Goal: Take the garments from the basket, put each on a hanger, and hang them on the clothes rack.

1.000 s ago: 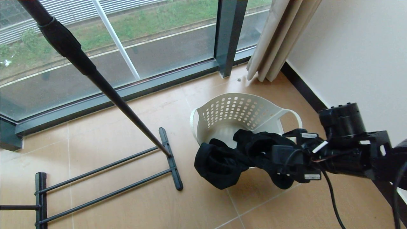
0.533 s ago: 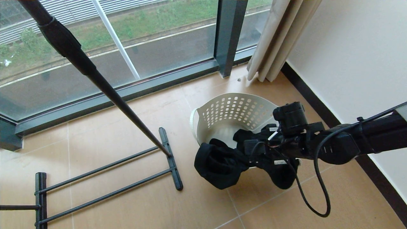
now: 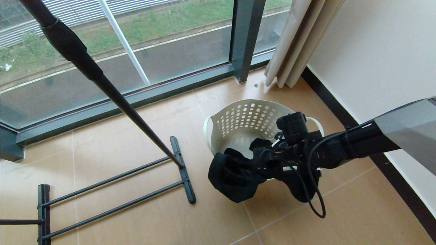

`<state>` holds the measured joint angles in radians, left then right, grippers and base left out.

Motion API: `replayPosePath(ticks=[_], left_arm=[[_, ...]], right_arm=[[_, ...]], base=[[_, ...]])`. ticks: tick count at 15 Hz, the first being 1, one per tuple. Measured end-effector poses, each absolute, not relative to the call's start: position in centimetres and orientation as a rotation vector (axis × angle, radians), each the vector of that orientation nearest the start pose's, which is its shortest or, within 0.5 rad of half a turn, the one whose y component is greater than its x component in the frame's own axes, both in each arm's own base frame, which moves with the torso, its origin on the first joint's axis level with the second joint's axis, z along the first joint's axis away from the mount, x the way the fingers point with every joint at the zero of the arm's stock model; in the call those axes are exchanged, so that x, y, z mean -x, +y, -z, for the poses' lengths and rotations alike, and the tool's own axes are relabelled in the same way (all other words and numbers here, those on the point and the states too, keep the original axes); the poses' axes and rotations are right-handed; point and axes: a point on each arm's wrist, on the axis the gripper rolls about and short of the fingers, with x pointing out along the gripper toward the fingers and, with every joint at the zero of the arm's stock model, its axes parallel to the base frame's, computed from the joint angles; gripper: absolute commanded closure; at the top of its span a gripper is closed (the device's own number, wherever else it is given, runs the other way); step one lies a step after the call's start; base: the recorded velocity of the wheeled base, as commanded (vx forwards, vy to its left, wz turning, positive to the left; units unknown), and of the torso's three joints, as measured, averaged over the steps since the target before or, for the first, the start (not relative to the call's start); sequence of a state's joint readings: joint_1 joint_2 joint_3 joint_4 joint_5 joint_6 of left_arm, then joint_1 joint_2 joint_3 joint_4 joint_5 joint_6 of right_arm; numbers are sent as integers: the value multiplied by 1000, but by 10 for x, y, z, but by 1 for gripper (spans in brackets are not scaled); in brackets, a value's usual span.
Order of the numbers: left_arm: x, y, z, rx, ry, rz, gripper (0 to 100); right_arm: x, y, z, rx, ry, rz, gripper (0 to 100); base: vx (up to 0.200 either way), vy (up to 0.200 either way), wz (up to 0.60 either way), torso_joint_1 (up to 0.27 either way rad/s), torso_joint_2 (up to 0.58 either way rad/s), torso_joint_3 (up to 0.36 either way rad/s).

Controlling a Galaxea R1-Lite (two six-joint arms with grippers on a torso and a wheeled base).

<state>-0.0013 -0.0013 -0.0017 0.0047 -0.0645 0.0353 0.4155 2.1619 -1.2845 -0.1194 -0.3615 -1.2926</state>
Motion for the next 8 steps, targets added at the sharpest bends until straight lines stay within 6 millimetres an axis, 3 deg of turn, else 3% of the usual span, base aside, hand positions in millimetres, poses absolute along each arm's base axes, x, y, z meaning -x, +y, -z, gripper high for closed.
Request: replayPosePath(ticks=[7,8], left_arm=[[23,-1,-75,-35,1,65,0],[23,-1,-75,-35,1,64,0]], right_arm=[[-403,155,-90,1506,584,-458,0],[-404,156,-91,1504,580,-455,100]], base=[[0,0,0,0,0,0],[0,0,0,0,0,0]])
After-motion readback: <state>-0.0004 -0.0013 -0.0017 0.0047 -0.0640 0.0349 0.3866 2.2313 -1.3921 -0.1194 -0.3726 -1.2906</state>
